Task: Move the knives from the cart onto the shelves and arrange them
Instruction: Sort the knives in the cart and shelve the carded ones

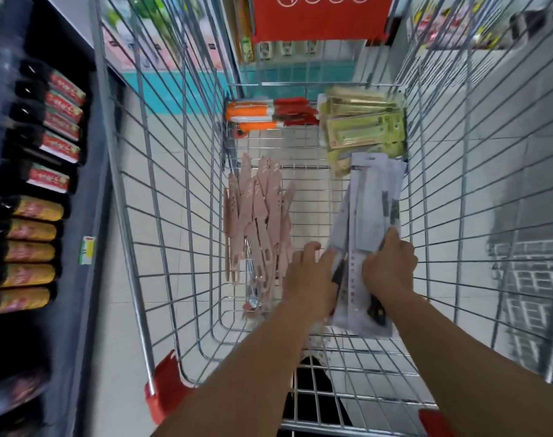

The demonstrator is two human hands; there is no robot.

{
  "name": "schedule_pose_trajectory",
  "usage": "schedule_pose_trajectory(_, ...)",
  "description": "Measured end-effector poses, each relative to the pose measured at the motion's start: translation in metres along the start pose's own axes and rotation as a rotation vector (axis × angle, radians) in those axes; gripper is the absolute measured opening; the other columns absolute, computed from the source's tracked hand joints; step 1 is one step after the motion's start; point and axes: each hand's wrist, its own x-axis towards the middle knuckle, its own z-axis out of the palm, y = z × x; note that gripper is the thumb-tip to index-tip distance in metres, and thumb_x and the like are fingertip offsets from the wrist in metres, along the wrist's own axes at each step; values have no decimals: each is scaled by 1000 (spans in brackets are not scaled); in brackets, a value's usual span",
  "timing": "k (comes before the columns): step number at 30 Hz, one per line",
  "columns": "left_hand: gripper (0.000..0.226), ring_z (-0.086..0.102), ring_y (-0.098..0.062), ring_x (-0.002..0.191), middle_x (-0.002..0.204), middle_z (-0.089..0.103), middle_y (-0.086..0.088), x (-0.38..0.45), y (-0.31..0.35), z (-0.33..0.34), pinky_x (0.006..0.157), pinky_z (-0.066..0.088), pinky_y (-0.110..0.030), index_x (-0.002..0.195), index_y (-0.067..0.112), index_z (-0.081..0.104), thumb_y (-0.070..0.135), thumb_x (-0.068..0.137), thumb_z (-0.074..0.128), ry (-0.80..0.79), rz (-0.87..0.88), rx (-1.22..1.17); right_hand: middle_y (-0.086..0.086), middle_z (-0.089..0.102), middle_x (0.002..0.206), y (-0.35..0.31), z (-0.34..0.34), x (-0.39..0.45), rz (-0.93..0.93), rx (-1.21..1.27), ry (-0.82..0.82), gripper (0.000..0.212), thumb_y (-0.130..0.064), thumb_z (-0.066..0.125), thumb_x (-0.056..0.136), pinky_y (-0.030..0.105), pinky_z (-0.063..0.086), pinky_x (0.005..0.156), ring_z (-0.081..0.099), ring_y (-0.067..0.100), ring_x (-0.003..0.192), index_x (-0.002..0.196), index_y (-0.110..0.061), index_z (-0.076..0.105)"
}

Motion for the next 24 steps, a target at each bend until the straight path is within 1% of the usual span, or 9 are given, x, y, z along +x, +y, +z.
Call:
schedule_pose_trajectory(3,78,7,-31,142,156,6,-6,-2,-35,-10,117,15,-45,147,35,21,6,84,58,50,-93,168,18,25,149,-6,6,-9,-95,-124,59,59,-12,51,90,46,25,113,25,37,134,144,-8,29)
schedule_pose_trajectory(5,79,-8,-35,144,158,-7,-7,-6,-54,-12,116,5,-50,148,35,13,6,87,54,-22,-105,284,12,13,156,-14,13,-18,-253,-201,37,63,-15,49,92,45,17,116,14,32,142,149,-16,22)
schedule_pose_trajectory(7,78,-19,-37,143,157,-21,-6,-9,-72,-11,115,-3,-53,150,32,2,11,91,49,-74,-116,368,5,6,158,-26,25,-26,-426,-255,-69,66,-14,46,94,41,17,116,8,26,144,151,-26,16)
schedule_pose_trajectory(10,88,-22,-35,142,154,-29,-4,-7,-92,-7,117,1,-54,150,26,-13,10,90,49,-98,-180,339,-1,3,159,-43,48,-33,-573,-273,-273,70,-8,46,92,41,16,116,7,25,144,150,-34,16)
schedule_pose_trajectory(12,94,-22,-33,143,154,-30,-5,-7,-98,-7,117,8,-52,149,20,-16,5,85,51,-104,-185,286,1,0,160,-50,61,-36,-576,-294,-372,73,-6,46,91,41,15,116,5,28,145,150,-36,15)
schedule_pose_trajectory(15,101,-23,-27,143,153,-30,2,-9,-102,-8,119,2,-46,149,20,-18,2,81,54,-113,-158,270,3,-3,160,-56,73,-40,-539,-280,-460,80,-1,46,88,41,14,117,4,30,145,150,-39,11)
schedule_pose_trajectory(18,96,-14,-29,145,157,-21,-3,-13,-102,-13,120,2,-40,152,17,-8,2,81,56,-78,-229,157,1,-3,160,-56,81,-42,-508,-256,-480,80,0,46,89,39,16,116,5,27,146,149,-41,10)
schedule_pose_trajectory(20,88,-6,-31,146,157,-14,-8,-15,-99,-18,120,8,-40,152,13,-4,4,85,54,-80,-265,117,-3,-5,160,-54,83,-42,-498,-275,-481,80,-2,47,89,40,19,115,6,27,146,150,-38,8)
schedule_pose_trajectory(24,77,14,-31,143,156,3,-8,-19,-90,-29,116,24,-40,151,12,7,7,89,51,-59,-308,74,-6,-9,160,-52,84,-41,-497,-315,-483,80,-2,46,89,42,21,116,9,26,146,152,-30,6)
